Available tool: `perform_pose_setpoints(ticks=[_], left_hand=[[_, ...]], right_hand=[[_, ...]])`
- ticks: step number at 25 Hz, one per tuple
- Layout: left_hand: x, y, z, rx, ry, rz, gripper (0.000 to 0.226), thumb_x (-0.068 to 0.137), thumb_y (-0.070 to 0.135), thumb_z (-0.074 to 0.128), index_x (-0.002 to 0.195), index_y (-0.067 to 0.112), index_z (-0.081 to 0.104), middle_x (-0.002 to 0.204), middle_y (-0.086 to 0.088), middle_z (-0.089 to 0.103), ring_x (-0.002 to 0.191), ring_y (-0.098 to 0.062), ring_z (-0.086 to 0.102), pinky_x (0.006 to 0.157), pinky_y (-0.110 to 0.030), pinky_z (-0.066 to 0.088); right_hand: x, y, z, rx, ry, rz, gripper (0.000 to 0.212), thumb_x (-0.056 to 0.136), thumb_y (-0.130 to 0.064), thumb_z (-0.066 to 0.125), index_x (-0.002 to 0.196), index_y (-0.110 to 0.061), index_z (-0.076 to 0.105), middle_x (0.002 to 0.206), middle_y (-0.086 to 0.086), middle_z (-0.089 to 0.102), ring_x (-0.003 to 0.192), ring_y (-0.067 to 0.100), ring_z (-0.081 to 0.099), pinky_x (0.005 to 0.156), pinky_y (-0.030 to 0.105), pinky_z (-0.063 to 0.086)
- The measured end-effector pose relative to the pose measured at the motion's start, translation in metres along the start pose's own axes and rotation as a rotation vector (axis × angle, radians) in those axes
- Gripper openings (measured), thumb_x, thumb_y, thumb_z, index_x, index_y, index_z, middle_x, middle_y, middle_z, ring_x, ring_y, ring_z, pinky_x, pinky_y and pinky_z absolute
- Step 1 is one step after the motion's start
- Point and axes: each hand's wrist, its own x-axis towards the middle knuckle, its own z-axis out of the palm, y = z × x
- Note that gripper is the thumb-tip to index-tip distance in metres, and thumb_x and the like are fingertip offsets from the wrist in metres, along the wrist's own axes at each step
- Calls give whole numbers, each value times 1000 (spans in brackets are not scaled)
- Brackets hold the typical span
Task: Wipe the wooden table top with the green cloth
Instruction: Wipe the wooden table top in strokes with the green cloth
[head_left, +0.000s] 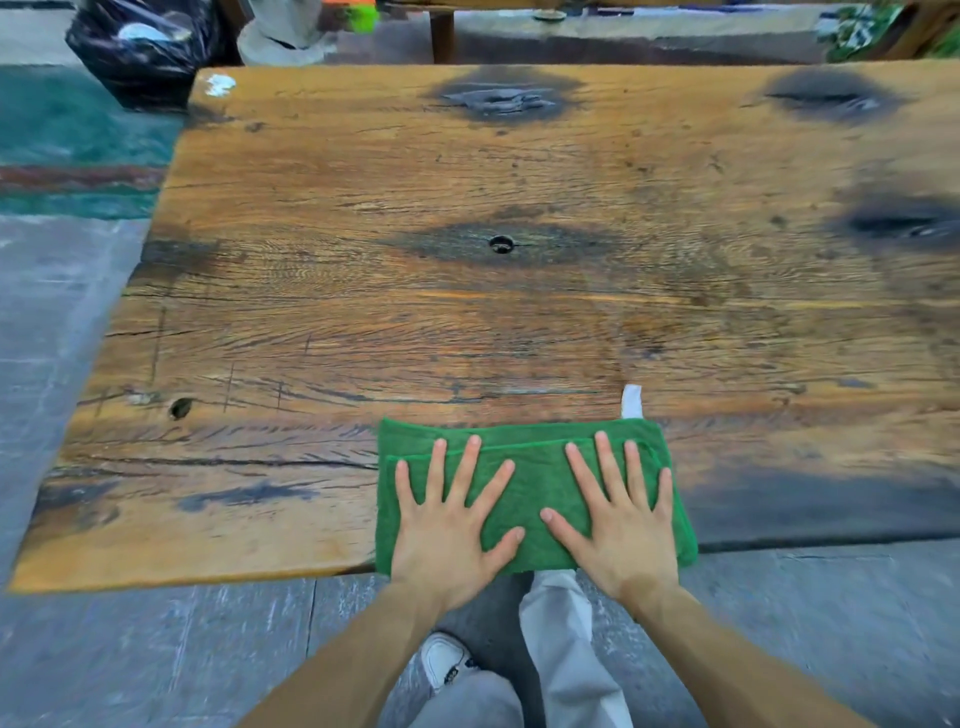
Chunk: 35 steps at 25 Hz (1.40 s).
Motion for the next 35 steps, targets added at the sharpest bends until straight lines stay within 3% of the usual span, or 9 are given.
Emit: perform_pose_setpoints(ticks=[5, 13, 19, 35], left_hand=[[9, 13, -3, -8, -32, 9, 74, 92, 78, 20, 157, 42, 25, 168, -4, 17, 152, -43, 15, 111, -78, 15], [67, 29, -14, -26, -35, 11, 75, 91, 81, 14, 157, 47, 19, 169, -1, 12, 153, -41, 9, 113, -76, 4], [128, 33, -33, 4, -44, -11, 76, 84, 84, 2, 150, 54, -20, 163, 6, -30, 150, -37, -27, 111, -72, -13], [338, 33, -76, 11, 29, -15, 77, 80, 85, 1, 150, 57, -17, 167, 7, -20, 153, -34, -19, 115, -71, -5]], right_hand=[[5, 15, -2, 0, 9, 30, 80, 87, -84, 19, 157, -45, 11, 167, -5, 10, 154, 27, 3, 119, 63, 4], [57, 47, -13, -5, 2, 44, 81, 84, -87, 14, 155, -51, -2, 167, -10, -5, 153, 24, -11, 119, 60, -7], [116, 70, -24, -7, -2, 47, 80, 83, -87, 13, 152, -53, -9, 166, -12, -10, 153, 23, -14, 119, 59, -9], [313, 133, -61, -4, 15, 68, 81, 82, -88, 13, 152, -54, -9, 166, -12, -11, 153, 22, -14, 119, 58, -7]])
